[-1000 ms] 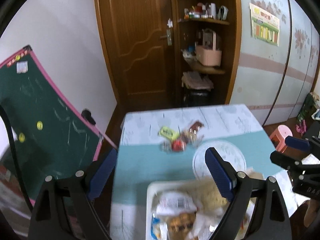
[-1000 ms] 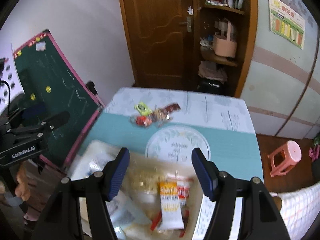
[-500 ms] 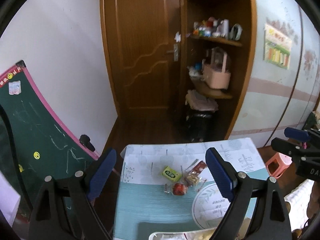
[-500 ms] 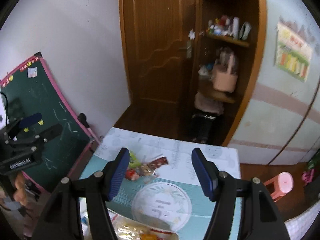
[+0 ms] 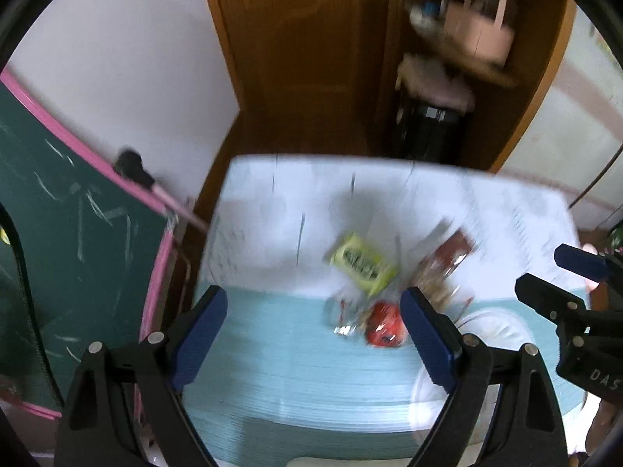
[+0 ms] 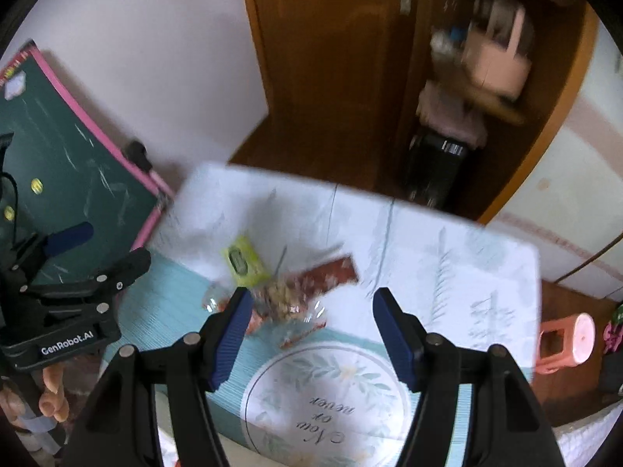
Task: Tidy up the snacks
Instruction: 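Grasp the red candy bag with the left tool while the right tool grasps the clear brown-snack bag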
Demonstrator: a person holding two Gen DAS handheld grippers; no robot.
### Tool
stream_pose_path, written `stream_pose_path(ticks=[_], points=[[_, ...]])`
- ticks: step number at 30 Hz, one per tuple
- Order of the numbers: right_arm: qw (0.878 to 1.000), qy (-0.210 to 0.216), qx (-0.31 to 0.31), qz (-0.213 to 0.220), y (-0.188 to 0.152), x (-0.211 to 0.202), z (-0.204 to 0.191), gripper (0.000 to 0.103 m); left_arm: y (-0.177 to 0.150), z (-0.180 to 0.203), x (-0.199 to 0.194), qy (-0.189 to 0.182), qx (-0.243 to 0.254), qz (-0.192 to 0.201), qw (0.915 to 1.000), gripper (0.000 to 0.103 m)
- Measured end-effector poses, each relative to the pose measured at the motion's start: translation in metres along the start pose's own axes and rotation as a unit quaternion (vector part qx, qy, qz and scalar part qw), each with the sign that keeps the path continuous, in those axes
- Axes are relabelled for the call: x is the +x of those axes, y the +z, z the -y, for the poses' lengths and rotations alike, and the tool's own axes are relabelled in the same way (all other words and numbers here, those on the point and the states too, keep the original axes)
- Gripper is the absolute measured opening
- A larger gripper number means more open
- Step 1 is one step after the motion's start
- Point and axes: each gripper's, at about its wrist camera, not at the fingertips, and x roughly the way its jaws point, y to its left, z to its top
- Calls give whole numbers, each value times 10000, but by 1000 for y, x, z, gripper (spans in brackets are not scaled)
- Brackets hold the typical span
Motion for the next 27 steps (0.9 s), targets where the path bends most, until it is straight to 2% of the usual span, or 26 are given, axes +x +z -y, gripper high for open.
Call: stream_pose_path(ticks=[6, 14, 16, 17, 19, 22, 27], points=[[9984, 202, 67, -533, -13, 68, -9, 65, -20, -2, 55, -50, -108, -682, 9976, 90], [9955, 270, 331, -848, -12, 117, -20, 64, -32, -8, 77, -271, -471, -999, 9935, 87], [9952, 356, 381, -833, -12, 118, -17, 60, -32, -8, 78, -322, -489, -1010, 9932, 87], [9948, 413, 381, -849, -14, 118, -16, 50, -32, -7, 77, -357, -481, -999, 9932, 87], [9939, 567, 431, -843, -17, 114, -10, 44, -30, -5, 78, -409, -469, -1003, 9930, 87], [9945, 419, 418, -864, -25, 109, -1, 42, -29, 2, 81, -620, -483, -1065, 9912, 87], [9935, 435, 547, -899, -38, 103, 14, 42, -27, 14, 97, -815, -562, -1302, 9865, 87]])
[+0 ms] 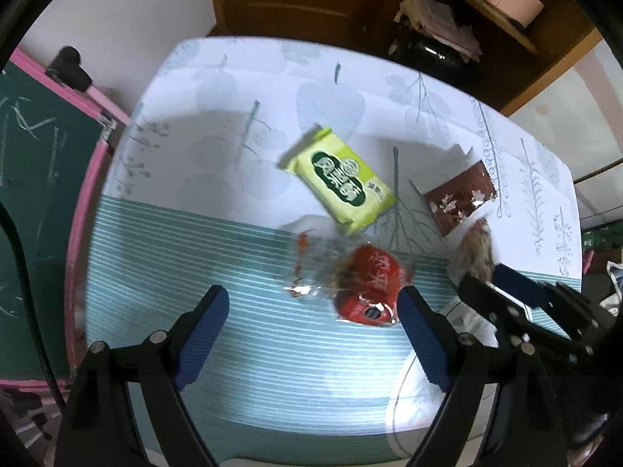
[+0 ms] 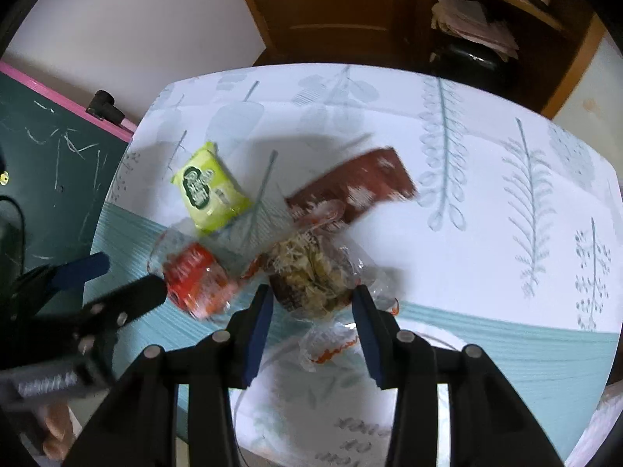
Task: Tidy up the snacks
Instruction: 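Grasp the red candy bag with the left tool while the right tool grasps the clear brown-snack bag, then lift both bags and carry them over the white tray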
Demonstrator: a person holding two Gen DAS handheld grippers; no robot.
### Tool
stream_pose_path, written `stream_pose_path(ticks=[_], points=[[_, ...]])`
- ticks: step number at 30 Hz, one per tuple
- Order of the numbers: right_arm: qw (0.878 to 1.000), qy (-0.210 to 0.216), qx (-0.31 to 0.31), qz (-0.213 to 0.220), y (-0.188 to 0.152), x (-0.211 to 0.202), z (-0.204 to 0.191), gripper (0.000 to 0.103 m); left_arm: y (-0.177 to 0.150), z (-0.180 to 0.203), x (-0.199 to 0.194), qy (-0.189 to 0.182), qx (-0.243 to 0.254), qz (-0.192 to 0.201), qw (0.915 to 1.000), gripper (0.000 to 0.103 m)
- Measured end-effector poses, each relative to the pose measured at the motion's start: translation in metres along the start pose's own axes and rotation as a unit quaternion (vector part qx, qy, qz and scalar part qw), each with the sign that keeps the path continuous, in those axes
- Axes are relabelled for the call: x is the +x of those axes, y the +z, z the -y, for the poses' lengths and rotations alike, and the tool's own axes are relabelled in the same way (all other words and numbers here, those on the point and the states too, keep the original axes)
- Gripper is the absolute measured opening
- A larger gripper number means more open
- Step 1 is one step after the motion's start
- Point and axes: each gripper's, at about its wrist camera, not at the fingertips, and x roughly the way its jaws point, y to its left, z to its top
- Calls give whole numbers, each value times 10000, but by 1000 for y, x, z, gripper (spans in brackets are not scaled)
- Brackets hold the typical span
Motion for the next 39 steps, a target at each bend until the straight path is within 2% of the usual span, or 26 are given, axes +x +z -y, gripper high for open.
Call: stream_pose_path(ticks=[4, 10, 12, 14, 15, 16, 17, 21, 25, 28, 29, 30, 31, 35, 37, 39], points=[[10000, 31, 9, 11, -7, -3, 5, 42, 3, 4, 15, -171, -157, -212, 9995, 87], [10000, 60, -9, 50, -11, -5, 8, 42, 2, 12, 31, -103, -260, -404, 9988, 87], [9999, 87, 20, 60, -12, -5, 9, 42, -1, 18, 29, -12, -124, -316, 9994, 80], [9999, 100, 27, 63, -13, -5, 9, 42, -4, 21, 27, -108, -89, -292, 9995, 71], [9999, 101, 16, 64, -14, -6, 9, 42, -5, 22, 24, -183, -99, -279, 9994, 56], [9999, 102, 2, 69, -16, -6, 9, 42, -6, 23, 22, -355, -117, -290, 9989, 48], [9999, 105, -2, 68, -17, -7, 9, 42, -8, 23, 21, -461, -143, -348, 9982, 48], [9999, 108, 43, 43, -21, -9, 9, 41, -16, 32, 13, -270, 62, -233, 9993, 46], [9999, 117, 34, 59, -29, -21, 8, 38, -21, 34, -8, -342, 89, -101, 9993, 45], [9997, 162, 63, 193, -35, -39, 5, 35, -29, 35, -39, -479, 169, 126, 9986, 45], [9995, 182, 63, 254, -38, -47, 5, 21, -32, 37, -54, -513, 238, 238, 9981, 45], [9993, 247, 74, 271, -40, -55, 5, 2, -33, 37, -65, -520, 291, 325, 9977, 45], [9990, 314, 130, 298, -43, -63, 5, 0, -35, 35, -77, -511, 354, 430, 9971, 45], [9993, 11, 20, 384, -55, -82, -1, 0, -48, 36, -111, -470, 527, 741, 9947, 46], [9996, -16, -16, 265, -59, -79, -2, 0, -57, 37, -119, -468, 562, 773, 9943, 46], [9997, 146, -111, 139, -64, -75, -5, 1, -63, 31, -119, -503, 560, 728, 9945, 46]])
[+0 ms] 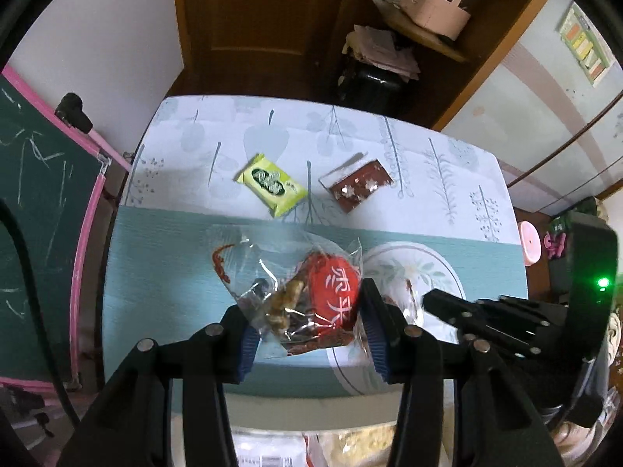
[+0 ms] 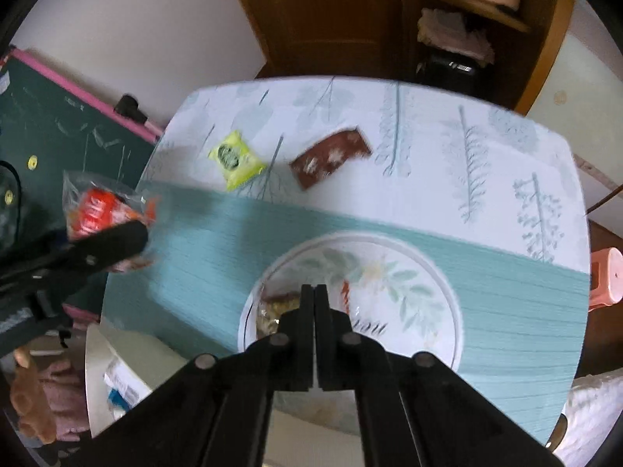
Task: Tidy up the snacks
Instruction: 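Lift both bags and carry them over the white tray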
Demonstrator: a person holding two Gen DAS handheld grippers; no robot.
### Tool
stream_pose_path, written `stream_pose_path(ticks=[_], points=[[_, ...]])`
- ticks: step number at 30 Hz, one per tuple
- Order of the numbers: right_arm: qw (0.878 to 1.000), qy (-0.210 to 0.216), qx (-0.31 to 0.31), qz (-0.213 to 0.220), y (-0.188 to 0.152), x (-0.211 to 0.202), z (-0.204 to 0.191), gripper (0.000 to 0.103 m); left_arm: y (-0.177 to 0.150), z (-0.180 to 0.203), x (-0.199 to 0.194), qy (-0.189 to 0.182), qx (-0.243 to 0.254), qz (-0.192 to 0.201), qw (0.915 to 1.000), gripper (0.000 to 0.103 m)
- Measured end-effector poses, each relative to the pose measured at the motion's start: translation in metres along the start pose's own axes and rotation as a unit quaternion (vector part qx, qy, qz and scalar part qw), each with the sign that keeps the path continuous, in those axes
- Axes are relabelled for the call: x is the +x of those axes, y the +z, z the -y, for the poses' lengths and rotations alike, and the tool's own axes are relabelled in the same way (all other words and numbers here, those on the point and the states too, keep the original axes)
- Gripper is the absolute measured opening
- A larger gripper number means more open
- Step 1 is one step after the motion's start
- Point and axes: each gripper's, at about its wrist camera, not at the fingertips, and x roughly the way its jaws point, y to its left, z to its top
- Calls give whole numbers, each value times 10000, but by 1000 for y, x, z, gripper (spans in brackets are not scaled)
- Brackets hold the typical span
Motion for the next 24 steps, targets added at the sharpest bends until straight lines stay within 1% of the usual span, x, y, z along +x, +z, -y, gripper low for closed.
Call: stream_pose_path(ticks=[1, 2, 3, 4, 5, 6, 8, 10, 16, 18, 20, 24], points=[[10000, -25, -61, -30, -2, 3, -5, 2, -2, -1, 2, -24, -6, -25, 10000, 46], [9999, -59, -113, -37, -4, 4, -8, 8, -5, -3, 0, -48, -15, -39, 10000, 46], [9999, -81, -142, -44, -6, 5, -10, 22, -7, -4, -1, -60, -28, -47, 10000, 46], [9998, -97, -137, -75, -6, 7, -12, 31, -9, -5, -1, -66, -36, -41, 10000, 46], [9998, -126, -124, -90, -8, 9, -13, 43, -10, -6, -3, -75, -50, -23, 10000, 46], [9997, -169, -114, -106, -8, 10, -15, 45, -11, -8, -3, -82, -70, -11, 9999, 46], [9996, -136, -104, -219, -7, 16, -17, 45, -12, -12, -2, -108, -123, 8, 9999, 46], [9989, -136, -117, -424, -8, 24, -21, 45, -12, -16, -3, -117, -175, 29, 9998, 46], [9935, -606, -410, -870, -10, 53, -39, 45, -13, -30, -6, -101, -305, 62, 9995, 46], [9919, -783, -479, -882, -10, 59, -44, 50, -13, -33, -6, -68, -308, 63, 9995, 46], [9918, -810, -475, -870, -8, 62, -49, 55, -13, -34, -4, -49, -310, 48, 9995, 47], [9886, -1084, -379, -971, -7, 76, -46, 56, -15, -36, 2, -49, -296, -9, 9995, 47]])
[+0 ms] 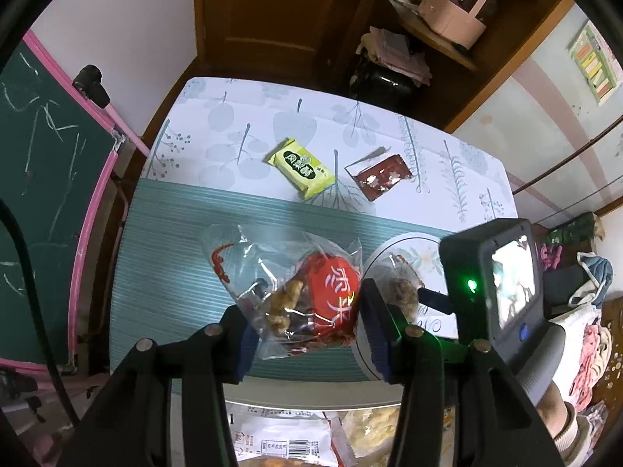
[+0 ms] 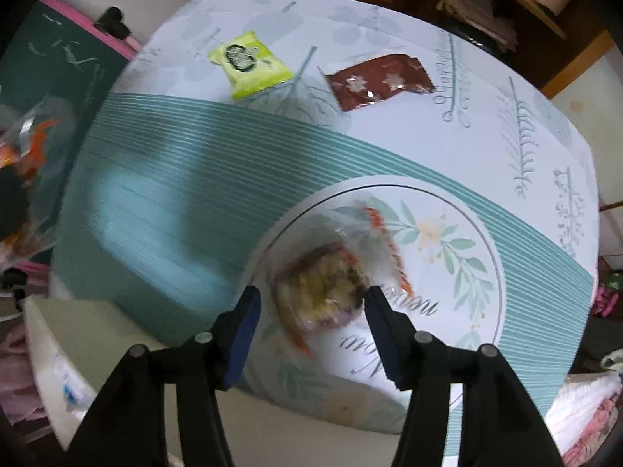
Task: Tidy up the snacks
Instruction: 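Lift both bags and carry them over the white tray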
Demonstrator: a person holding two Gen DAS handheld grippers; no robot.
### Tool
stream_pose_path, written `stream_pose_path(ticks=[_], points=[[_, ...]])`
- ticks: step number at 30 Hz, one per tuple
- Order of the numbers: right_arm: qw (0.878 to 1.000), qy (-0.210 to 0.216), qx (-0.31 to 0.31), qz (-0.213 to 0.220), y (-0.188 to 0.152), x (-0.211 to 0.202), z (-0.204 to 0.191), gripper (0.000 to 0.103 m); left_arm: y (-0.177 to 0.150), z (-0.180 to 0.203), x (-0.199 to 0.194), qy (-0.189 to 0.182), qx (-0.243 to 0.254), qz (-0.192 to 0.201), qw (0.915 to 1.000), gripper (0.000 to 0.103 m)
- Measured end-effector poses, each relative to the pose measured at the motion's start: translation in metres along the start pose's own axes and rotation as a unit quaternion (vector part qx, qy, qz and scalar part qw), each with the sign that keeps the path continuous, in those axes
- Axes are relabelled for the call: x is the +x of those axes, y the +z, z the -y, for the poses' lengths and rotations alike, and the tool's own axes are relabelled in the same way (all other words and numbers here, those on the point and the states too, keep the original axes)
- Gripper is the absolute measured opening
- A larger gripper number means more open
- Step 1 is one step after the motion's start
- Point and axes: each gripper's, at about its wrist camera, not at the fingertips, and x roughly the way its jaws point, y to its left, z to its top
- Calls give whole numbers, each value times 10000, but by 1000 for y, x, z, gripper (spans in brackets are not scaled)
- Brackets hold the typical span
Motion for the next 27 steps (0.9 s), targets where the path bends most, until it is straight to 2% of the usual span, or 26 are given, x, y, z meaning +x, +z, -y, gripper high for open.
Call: stream_pose_path(ticks=[5, 8, 10, 14, 18, 27], points=[[9997, 85, 124, 173, -6, -1, 9, 50, -4, -1, 7, 27, 49, -76, 10000, 47], [9994, 73, 75, 327, -16, -7, 14, 49, -5, 0, 7, 12, 72, -87, 9999, 47], [9985, 215, 156, 471, -22, -16, 19, 49, -6, 1, 4, -16, 94, -70, 9999, 47], [9938, 590, 417, 842, -37, -50, 34, 48, -11, 9, -13, -123, 221, 29, 9997, 47], [9851, 883, 441, 1406, -64, -102, 41, 49, -21, 23, -43, -259, 491, 226, 9982, 47], [9635, 1192, 486, 2349, -119, -192, 31, 49, -62, 52, -125, -528, 1102, 799, 9893, 47]])
